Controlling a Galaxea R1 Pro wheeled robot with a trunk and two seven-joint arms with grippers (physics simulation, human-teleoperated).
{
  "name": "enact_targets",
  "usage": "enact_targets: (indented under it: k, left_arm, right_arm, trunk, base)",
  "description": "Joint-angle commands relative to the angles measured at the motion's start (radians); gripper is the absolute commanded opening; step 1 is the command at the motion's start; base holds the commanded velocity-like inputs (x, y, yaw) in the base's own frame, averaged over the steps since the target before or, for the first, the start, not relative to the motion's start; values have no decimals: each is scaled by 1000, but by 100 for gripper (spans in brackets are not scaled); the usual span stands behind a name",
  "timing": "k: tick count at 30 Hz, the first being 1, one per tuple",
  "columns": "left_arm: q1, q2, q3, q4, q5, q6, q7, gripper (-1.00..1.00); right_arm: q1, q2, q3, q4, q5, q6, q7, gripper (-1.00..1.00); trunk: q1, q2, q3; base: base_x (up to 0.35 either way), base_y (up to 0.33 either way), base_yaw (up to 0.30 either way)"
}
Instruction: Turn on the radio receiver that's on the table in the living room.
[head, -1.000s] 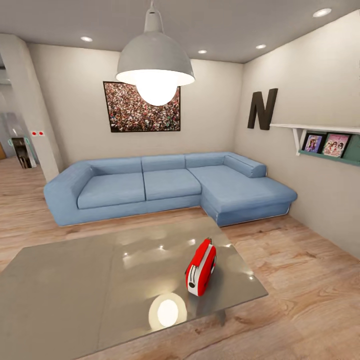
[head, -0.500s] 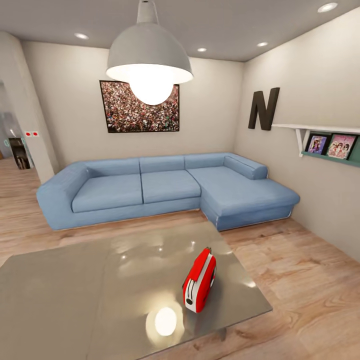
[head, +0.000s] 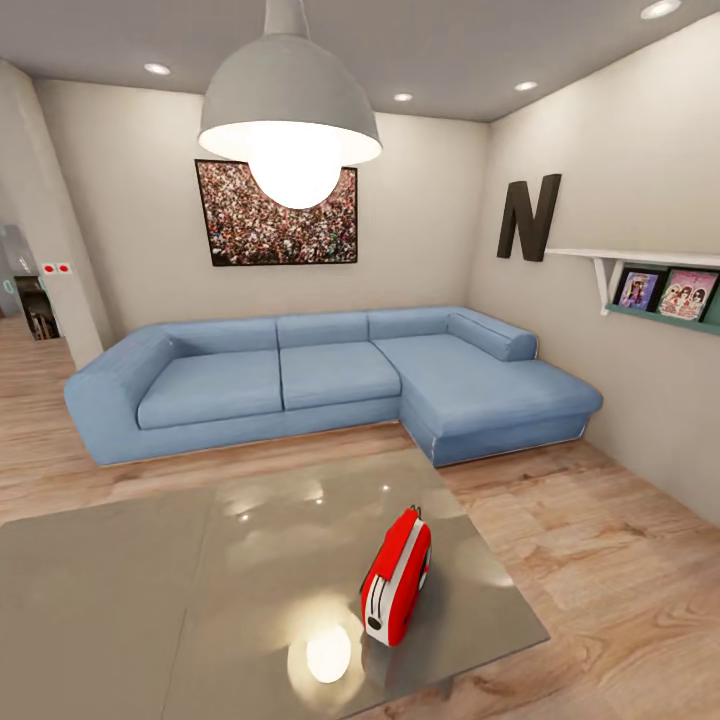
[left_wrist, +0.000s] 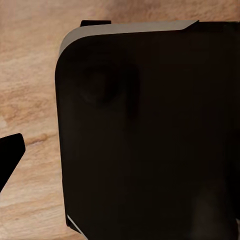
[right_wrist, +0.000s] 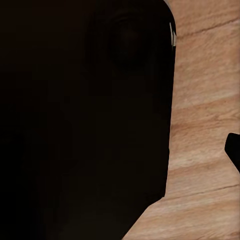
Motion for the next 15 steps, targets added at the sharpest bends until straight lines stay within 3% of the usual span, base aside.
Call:
enact_targets:
  k: [1,15]
  left_arm:
    - [0,0,0,0,0,0,0,100]
    - [0,-1,-1,-2,0,-1,0,100]
  right_arm:
    - [0,0,0,0,0,0,0,100]
    - [0,0,0,0,0,0,0,100]
  trunk:
    - [0,0,0]
    - [0,0,0]
  base:
    - [0,0,0]
    - [156,-138,0]
